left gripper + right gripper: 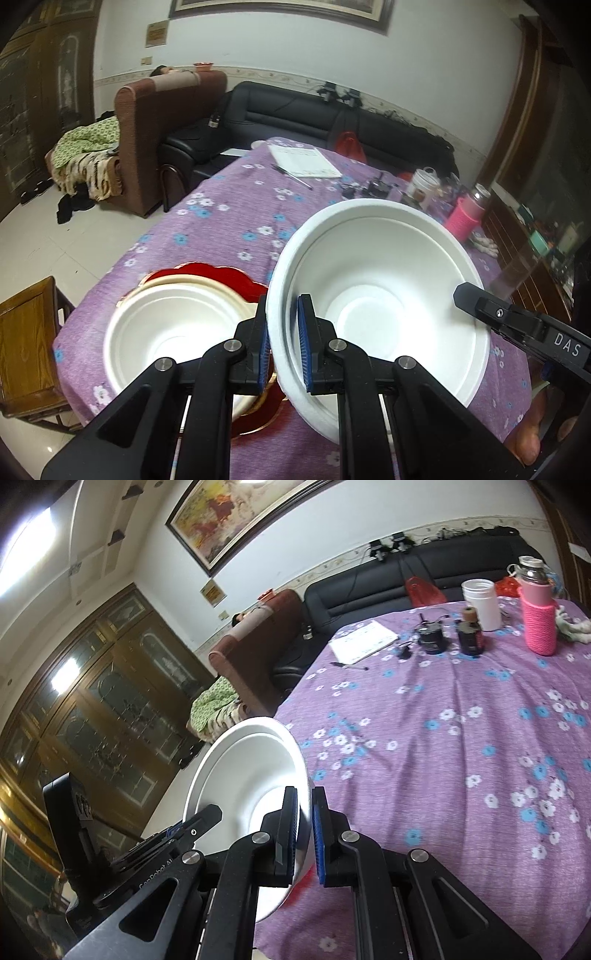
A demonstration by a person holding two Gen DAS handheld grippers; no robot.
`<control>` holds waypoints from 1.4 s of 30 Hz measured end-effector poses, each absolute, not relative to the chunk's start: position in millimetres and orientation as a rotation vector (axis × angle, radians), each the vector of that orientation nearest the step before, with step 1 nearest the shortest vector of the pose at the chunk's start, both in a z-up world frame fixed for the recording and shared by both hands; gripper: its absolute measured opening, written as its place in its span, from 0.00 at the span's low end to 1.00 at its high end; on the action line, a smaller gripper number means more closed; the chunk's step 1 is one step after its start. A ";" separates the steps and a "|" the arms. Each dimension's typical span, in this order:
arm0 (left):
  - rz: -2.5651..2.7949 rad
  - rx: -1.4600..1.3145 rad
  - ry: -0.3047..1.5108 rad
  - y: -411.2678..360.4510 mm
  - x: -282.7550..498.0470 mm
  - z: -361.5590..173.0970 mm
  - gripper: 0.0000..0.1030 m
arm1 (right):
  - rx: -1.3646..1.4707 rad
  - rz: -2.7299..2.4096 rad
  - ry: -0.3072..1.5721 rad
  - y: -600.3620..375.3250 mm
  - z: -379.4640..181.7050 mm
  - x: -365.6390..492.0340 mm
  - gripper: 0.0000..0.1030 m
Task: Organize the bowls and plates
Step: 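Carry the large white bowl over the stacked plates and bowls with both tools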
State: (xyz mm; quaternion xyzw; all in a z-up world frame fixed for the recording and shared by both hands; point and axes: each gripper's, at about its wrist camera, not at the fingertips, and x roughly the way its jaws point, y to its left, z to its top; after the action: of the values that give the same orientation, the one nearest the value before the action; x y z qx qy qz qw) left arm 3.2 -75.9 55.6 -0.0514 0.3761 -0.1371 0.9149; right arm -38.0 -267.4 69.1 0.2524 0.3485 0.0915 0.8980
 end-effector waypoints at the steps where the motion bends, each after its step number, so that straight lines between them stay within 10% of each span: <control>1: -0.272 -0.111 0.773 -70.8 3.8 55.3 0.11 | 0.518 0.197 0.726 -262.5 69.4 -35.6 0.07; 42: -0.120 -0.220 0.800 21.8 16.5 36.1 0.11 | 0.403 0.344 0.843 -150.6 54.8 10.8 0.11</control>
State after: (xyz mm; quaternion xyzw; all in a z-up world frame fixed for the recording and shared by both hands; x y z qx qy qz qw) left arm 16.5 21.8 36.1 -0.1068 0.3882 -0.0582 0.9135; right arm 10.8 -150.6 54.8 0.1935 0.4042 0.1652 0.8786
